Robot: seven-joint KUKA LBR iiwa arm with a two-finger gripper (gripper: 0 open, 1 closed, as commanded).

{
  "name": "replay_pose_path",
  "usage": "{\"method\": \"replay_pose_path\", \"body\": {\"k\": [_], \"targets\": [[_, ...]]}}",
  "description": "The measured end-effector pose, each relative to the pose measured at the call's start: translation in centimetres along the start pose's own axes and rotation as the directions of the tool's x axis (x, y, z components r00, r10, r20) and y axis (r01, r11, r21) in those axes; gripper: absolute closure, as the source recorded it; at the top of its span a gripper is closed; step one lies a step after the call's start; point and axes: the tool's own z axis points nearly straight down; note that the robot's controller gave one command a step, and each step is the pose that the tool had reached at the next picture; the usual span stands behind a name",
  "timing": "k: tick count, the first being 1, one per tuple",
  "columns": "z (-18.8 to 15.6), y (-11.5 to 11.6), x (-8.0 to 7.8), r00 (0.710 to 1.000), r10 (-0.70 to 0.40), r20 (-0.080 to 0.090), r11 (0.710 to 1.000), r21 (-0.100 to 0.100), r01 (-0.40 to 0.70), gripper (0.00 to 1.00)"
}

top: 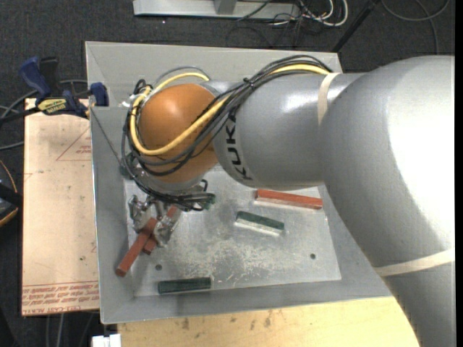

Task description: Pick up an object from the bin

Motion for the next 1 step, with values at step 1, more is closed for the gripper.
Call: {"method": "replay_pose_path", "body": {"k": [1], "targets": [[-2.12, -0.02, -0.14, 1.000, 0.001, 0.006, 1.000, 0.002, -0.001, 1.00]]}}
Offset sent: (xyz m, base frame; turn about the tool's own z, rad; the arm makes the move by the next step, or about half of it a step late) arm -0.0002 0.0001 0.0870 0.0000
